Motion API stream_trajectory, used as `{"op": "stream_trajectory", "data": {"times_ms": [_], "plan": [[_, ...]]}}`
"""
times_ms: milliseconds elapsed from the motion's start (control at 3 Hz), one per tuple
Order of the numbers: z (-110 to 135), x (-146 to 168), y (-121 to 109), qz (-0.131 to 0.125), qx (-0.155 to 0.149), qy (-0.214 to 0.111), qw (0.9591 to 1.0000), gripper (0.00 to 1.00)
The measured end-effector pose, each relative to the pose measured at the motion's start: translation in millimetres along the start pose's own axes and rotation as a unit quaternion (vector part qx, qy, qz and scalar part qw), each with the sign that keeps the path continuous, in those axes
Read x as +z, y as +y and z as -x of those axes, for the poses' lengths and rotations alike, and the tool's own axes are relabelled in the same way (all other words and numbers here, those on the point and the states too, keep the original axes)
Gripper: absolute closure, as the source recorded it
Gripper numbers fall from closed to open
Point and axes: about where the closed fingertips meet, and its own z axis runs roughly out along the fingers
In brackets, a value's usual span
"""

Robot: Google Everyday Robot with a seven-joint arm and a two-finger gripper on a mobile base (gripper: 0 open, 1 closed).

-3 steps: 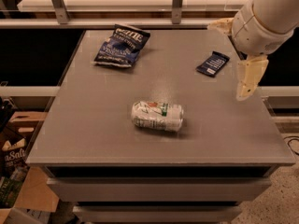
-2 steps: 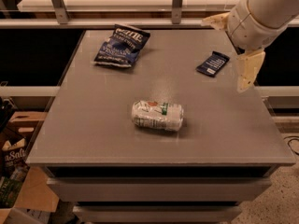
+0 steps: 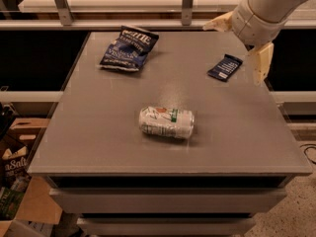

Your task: Move rxbar blueberry near 7up can

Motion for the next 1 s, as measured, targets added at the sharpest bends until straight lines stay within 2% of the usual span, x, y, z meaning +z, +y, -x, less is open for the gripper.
{"op": "stream_trajectory", "data": {"times_ms": [333,667,1000], "plan": [[-17,23,-6,0.023,-0.035,0.019,0.9989,0.00],[-31,46,-10,0.042,-0.055,0.048,0.9965,0.00],[-45,72,-14,0.057,-0.063,0.095,0.9918,0.00]]}}
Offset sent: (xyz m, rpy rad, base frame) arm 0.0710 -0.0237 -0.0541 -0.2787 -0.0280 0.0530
